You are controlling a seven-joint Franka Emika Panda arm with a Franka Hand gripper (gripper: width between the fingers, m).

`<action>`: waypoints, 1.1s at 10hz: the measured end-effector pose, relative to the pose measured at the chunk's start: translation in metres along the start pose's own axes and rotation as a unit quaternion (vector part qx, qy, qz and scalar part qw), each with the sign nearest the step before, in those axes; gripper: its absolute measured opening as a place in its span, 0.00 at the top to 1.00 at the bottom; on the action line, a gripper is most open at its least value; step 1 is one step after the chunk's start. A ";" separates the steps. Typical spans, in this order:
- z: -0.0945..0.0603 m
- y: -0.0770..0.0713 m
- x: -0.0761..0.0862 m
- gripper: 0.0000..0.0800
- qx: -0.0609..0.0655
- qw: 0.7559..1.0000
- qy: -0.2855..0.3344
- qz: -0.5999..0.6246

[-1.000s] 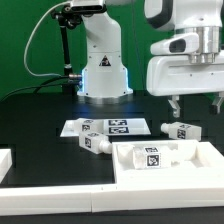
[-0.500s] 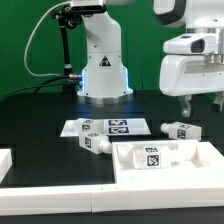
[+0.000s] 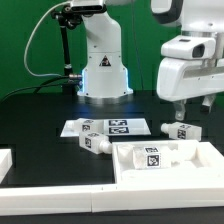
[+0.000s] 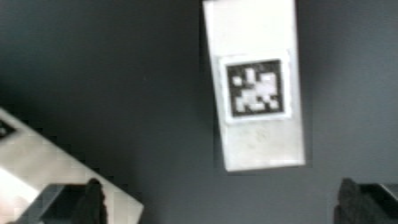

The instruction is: Assemble one leg

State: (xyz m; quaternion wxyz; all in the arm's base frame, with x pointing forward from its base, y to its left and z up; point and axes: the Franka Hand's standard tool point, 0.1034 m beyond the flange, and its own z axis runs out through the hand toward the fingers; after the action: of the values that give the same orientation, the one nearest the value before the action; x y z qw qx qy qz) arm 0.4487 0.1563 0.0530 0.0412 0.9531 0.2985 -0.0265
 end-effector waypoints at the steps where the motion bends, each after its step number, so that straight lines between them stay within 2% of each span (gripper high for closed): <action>1: 0.000 -0.005 -0.003 0.19 -0.009 0.997 -0.072 -0.006; 2: 0.000 -0.003 0.005 0.19 -0.020 0.993 -0.114 -0.011; 3: 0.002 0.003 0.009 0.19 -0.022 0.989 -0.146 0.009; 4: -0.001 0.004 0.007 0.19 -0.026 0.981 -0.187 0.038; 5: 0.000 0.005 0.008 0.19 -0.029 0.978 -0.202 0.034; 6: -0.001 0.005 0.000 0.19 -0.030 0.968 -0.248 0.036; 7: 0.001 0.007 -0.001 0.19 -0.031 0.956 -0.289 0.038; 8: 0.004 0.002 -0.005 0.19 -0.039 0.936 -0.343 0.062; 9: 0.009 -0.008 -0.001 0.19 -0.047 0.919 -0.386 0.065; 10: 0.011 -0.017 0.011 0.19 -0.052 0.924 -0.376 0.052; 11: 0.010 -0.015 0.009 0.19 -0.050 0.924 -0.376 0.054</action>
Offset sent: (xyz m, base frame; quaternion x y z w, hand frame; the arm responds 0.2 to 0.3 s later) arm 0.0069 0.0045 0.0058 0.0306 -0.1995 0.1439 0.9688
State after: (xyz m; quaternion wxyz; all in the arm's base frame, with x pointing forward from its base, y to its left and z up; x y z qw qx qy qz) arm 0.4475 0.1729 0.0415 0.1997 0.8846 0.2102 -0.3653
